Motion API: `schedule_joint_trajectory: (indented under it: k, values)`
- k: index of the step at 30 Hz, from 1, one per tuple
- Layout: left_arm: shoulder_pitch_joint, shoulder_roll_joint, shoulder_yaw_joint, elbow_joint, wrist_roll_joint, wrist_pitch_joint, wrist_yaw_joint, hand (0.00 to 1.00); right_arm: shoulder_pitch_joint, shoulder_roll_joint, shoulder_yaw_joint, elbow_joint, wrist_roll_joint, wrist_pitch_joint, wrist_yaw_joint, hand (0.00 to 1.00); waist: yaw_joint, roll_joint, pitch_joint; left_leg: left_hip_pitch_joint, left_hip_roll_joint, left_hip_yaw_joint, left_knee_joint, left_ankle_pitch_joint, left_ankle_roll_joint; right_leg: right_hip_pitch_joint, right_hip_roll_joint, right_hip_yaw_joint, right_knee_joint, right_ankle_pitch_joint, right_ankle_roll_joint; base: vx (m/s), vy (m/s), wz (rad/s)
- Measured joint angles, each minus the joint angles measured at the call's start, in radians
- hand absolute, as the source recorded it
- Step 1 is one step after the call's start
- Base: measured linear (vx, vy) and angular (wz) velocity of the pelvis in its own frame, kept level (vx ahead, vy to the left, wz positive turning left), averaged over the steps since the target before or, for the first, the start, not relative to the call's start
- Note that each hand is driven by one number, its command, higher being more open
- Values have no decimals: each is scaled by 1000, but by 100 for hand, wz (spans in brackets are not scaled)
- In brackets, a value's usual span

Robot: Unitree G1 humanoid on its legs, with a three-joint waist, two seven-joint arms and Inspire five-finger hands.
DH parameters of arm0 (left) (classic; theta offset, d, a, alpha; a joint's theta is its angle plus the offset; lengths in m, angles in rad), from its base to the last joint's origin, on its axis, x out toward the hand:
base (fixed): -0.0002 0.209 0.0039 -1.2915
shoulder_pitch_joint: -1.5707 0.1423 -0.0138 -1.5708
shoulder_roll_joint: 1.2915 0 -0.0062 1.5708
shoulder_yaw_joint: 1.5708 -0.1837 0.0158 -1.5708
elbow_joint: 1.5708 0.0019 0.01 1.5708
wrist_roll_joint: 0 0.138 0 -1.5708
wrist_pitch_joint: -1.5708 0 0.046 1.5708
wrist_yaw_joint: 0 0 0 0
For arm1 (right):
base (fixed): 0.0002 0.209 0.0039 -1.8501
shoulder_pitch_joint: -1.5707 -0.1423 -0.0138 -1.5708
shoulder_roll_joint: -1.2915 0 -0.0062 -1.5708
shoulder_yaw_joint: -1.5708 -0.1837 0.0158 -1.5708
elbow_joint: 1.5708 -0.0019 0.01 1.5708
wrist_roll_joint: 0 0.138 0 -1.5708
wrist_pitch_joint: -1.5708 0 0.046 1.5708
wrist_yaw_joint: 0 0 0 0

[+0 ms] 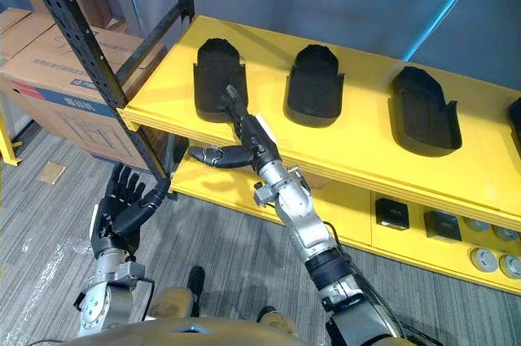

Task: Walk over and take three plastic housings, then place them on the shelf

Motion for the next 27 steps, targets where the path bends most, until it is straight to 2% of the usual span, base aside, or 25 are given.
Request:
schedule_joint_trajectory:
  k: [11,15,18,20,22,24,27]
  values:
    - [30,0,-5,0,0,0,-18,100,-31,31,-1,38,-17,-21,-33,100,3,0,0,0,-1,-13,-8,11,0,4,0,-9,0,-3,-6,-5,-2,4]
    - [29,0,-6,0,0,0,-23,100,-35,14,-6,15,-158,-25,-47,100,1,0,0,1,1,-8,-8,12,0,-3,0,-5,0,-3,-5,-21,-2,-3]
    - [29,2,-1,0,-1,0,-23,100,-33,-72,-21,-136,-311,-28,-49,100,-2,-3,1,1,6,3,-8,11,0,-6,0,0,-3,0,-2,-4,-7,-6]
    - [30,2,9,2,-1,-1,-23,100,-34,-145,-62,-271,-373,-61,-47,100,-3,-8,2,1,9,12,-5,11,0,-8,1,10,-4,4,5,16,-7,-14]
    - [30,11,14,22,-1,-11,-23,100,-79,-272,-102,-398,-441,-112,-40,100,-17,-15,2,1,12,26,-4,8,0,-10,2,26,-4,7,5,26,-5,-19]
    - [25,33,11,41,-1,-17,-23,100,-134,-347,-95,-411,-441,-131,-24,100,-28,-22,1,3,15,35,-4,6,-1,-16,5,38,-4,10,3,-5,-2,-20]
    - [16,38,0,49,-1,-17,-21,100,-184,-388,-52,-393,-442,-130,-20,100,-27,-30,1,4,16,47,-4,5,-2,-22,9,48,-4,12,2,-12,1,-14]
